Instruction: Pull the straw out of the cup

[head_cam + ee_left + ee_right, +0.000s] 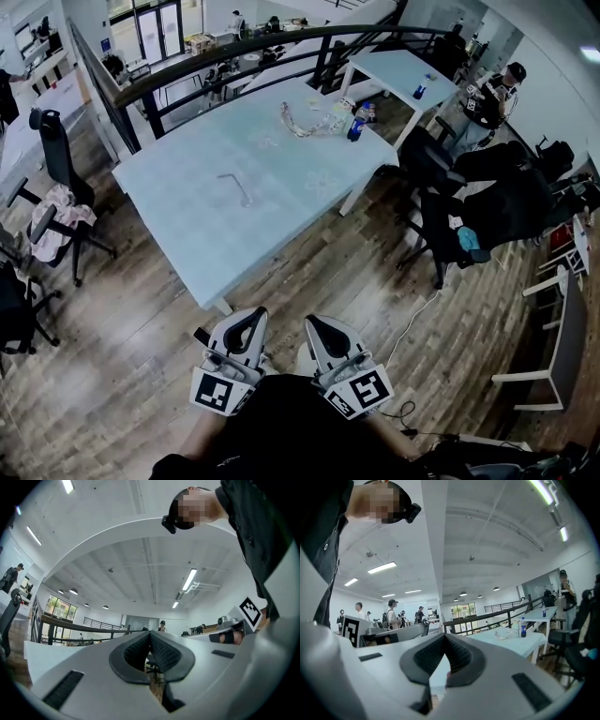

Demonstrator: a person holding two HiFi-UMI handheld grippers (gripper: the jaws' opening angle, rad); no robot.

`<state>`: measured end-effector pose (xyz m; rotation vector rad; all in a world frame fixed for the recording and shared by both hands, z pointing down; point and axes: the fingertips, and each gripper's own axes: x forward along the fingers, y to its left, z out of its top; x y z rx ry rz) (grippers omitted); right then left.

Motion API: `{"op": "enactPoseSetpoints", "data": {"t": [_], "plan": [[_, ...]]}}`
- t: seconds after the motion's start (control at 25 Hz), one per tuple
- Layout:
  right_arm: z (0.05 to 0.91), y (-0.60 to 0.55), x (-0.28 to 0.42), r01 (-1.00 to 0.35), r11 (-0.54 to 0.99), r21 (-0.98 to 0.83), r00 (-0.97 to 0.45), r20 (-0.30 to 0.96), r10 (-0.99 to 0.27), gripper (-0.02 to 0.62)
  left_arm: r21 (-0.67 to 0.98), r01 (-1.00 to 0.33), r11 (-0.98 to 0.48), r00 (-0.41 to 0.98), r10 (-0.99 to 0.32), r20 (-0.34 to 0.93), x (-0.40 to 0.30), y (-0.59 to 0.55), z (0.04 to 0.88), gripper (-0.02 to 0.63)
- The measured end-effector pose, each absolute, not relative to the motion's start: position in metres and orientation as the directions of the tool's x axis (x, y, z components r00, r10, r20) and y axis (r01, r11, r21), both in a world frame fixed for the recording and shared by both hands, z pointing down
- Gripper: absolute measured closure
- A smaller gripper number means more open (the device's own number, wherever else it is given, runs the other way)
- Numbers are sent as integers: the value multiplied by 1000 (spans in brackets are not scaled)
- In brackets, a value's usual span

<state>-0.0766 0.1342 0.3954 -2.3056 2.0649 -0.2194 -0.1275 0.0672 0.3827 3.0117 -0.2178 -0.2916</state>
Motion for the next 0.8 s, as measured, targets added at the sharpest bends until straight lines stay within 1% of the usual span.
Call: {"op": "enactPoseSetpoints", "data": {"t": [0.2,0.48,0.64,0.8], "plan": [[399,115,-75,-990,-65,-124,54,87,-995,586,127,-172,-977,965,-193,-178,-132,55,388,594],[403,78,-78,-989,53,-137,-64,79,-995,586,124,-288,-950,935,-307,-176,-140,25,391,594],[409,59,-72,-982,122,-143,-135,80,-988,586,119,-353,-928,918,-368,-145,-132,9,399,594],[407,40,-49,-973,177,-146,-188,66,-980,586,123,-416,-901,892,-431,-140,-114,-5,402,594]]}}
